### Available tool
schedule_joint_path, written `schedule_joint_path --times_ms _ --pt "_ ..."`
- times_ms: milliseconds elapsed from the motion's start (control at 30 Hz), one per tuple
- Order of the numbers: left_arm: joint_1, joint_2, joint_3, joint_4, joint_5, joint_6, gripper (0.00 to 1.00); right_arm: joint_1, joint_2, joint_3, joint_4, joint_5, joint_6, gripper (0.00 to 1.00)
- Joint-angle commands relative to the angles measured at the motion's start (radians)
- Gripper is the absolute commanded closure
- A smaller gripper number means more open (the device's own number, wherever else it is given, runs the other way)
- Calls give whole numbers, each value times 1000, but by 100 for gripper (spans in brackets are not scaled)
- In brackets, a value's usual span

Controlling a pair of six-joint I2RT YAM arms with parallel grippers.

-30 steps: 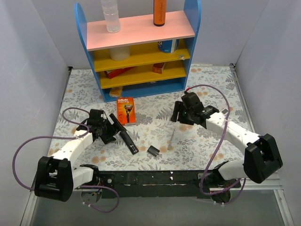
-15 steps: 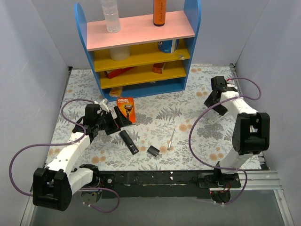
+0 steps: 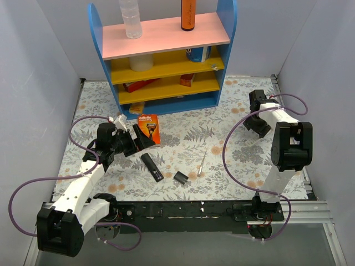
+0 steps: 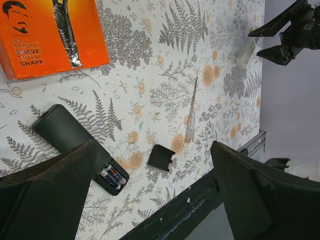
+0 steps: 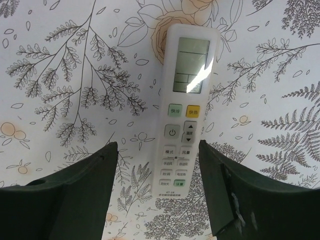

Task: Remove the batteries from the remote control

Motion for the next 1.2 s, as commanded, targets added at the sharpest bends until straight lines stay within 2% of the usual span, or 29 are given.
schedule_joint_path --times_ms 0,333,433,633,733,833,933,1033,1067,1100,1167 --pt "4 -34 -8 8 -19 14 2 -15 6 2 -21 28 40 28" --pt "4 -39 -7 7 -33 10 2 -31 5 -69 37 -20 32 29" --pt "4 -39 -8 8 -34 8 2 -30 3 -101 57 -40 28 32" --pt "4 -42 -8 10 -37 7 2 -31 -20 -141 74 -60 18 46" --pt "4 -45 -10 8 -31 7 2 -30 -43 -156 83 -71 -8 57" --pt "4 -53 -10 14 -20 7 2 -30 -83 -175 124 -135 -93 74" --pt "4 -59 -14 22 -14 -13 2 -30 -135 -201 194 -306 -213 84" --pt "4 -57 -8 23 25 -28 4 -30 -205 -257 277 -564 -362 86" --pt "4 -59 -7 23 36 -30 5 -30 -227 -276 305 -739 -400 86" --pt "4 -60 -5 23 58 -33 5 -25 -269 -309 324 -817 -451 87" --pt "4 -66 -2 30 81 -51 5 14 -317 -343 398 -991 -466 88"
